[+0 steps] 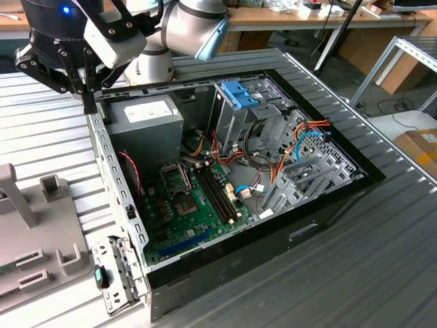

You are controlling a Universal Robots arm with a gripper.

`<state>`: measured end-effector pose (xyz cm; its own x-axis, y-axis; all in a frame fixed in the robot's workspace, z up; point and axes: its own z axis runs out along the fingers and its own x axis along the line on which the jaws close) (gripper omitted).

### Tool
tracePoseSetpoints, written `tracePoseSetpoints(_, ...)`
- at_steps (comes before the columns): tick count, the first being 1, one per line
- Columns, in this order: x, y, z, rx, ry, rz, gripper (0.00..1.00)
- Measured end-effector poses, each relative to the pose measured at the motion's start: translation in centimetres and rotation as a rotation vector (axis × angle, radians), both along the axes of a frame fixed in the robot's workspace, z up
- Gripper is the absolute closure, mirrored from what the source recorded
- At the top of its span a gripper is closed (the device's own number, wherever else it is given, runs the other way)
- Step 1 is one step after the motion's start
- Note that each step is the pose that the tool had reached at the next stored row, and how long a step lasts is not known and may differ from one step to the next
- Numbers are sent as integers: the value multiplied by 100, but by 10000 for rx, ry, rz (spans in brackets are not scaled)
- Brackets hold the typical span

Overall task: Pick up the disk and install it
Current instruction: 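Reach for the disk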

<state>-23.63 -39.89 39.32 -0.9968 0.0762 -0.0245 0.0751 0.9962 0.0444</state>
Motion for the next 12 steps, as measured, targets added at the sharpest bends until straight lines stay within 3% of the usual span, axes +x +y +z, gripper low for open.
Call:
tracePoseSetpoints(2, -36, 0, 0, 0, 0, 0, 89)
tracePoseSetpoints(12, -41, 0, 0, 0, 1, 0, 89)
